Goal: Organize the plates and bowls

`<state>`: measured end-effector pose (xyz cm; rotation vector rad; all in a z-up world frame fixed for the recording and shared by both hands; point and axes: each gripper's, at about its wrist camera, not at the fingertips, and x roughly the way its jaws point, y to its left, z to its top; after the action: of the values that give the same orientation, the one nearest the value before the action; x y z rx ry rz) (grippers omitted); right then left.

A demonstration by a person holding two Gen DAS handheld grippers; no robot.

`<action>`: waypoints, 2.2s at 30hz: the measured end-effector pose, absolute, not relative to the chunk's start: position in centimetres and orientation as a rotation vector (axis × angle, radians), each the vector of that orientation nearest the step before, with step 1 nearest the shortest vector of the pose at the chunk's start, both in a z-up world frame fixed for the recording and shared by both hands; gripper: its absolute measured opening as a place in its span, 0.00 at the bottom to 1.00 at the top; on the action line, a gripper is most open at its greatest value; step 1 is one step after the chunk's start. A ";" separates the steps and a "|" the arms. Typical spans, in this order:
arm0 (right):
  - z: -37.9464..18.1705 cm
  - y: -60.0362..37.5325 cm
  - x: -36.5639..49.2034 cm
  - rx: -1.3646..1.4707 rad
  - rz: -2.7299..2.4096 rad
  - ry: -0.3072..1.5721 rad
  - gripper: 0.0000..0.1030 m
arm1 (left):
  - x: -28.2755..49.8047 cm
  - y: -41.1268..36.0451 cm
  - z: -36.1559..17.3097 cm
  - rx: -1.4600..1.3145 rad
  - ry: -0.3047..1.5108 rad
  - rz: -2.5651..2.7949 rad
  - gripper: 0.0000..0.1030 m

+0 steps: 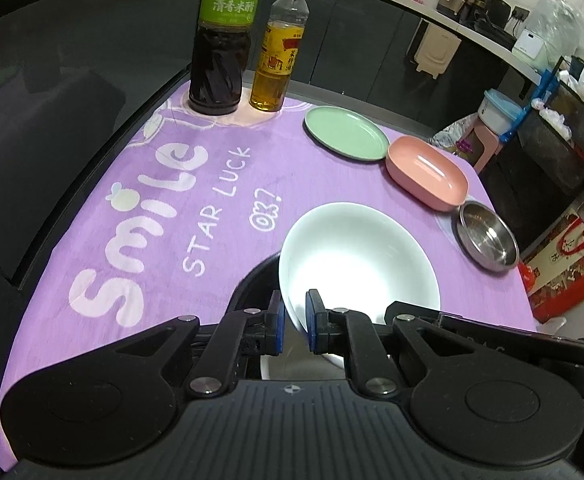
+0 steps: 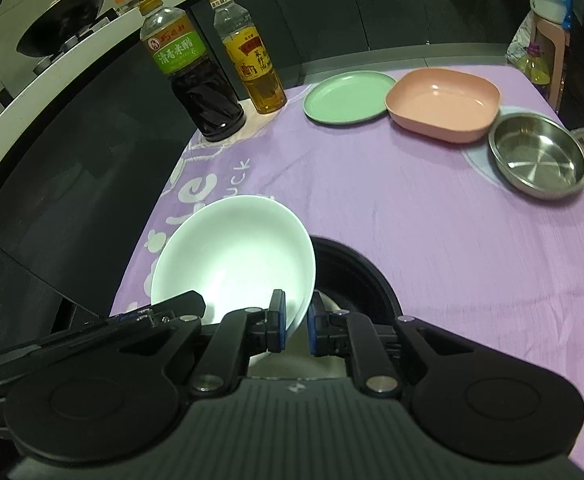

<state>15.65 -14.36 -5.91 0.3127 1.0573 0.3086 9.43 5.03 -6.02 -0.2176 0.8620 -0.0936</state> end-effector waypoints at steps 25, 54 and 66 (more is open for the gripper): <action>-7.0 -15.1 12.7 0.337 0.288 1.087 0.13 | 7.3 5.0 -7.4 -0.200 0.914 -0.131 0.10; -6.8 -16.0 12.0 0.307 0.227 1.027 0.16 | 7.4 5.2 -7.8 -0.195 0.944 -0.121 0.12; -6.6 -16.5 12.0 0.319 0.229 1.022 0.16 | 7.4 5.0 -7.9 -0.182 0.953 -0.115 0.12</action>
<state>11.98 -16.48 -6.56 0.3191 1.0221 0.2287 7.38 5.04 -7.90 -0.1822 0.9525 -0.1152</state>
